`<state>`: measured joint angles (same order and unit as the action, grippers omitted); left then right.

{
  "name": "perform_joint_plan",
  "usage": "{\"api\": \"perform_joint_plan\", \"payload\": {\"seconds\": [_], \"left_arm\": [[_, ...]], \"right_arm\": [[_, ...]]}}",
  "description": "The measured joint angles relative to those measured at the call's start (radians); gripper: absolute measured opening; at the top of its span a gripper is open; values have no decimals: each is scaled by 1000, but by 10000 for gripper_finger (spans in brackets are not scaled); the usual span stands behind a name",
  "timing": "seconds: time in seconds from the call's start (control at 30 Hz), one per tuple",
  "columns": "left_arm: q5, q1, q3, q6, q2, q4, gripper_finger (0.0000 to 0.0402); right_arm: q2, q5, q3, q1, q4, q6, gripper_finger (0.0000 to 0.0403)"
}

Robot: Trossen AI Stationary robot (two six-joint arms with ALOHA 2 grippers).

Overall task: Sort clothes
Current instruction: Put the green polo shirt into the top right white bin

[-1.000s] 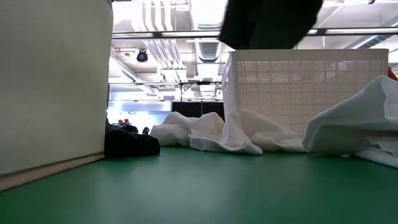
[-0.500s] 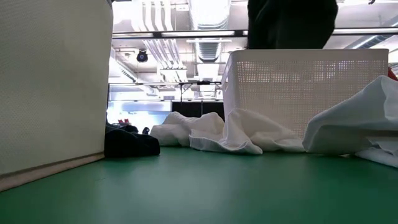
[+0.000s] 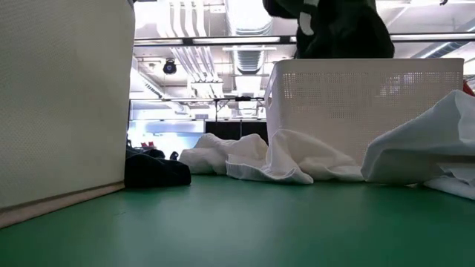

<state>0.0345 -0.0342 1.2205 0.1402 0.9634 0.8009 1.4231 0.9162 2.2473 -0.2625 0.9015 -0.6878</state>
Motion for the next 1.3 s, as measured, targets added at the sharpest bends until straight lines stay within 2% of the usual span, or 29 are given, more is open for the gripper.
{"api": "perform_joint_plan", "payload": {"seconds": [0.23, 0.7, 1.3], "left_arm": [[0, 0, 0, 0, 0, 0, 213], [0, 0, 0, 0, 0, 0, 213], [0, 0, 0, 0, 0, 1, 213]], "right_arm": [[2, 19, -80, 0, 17, -5, 12], [2, 191, -203, 0, 70, -63, 12], [0, 195, -207, 0, 353, 156, 12]]}}
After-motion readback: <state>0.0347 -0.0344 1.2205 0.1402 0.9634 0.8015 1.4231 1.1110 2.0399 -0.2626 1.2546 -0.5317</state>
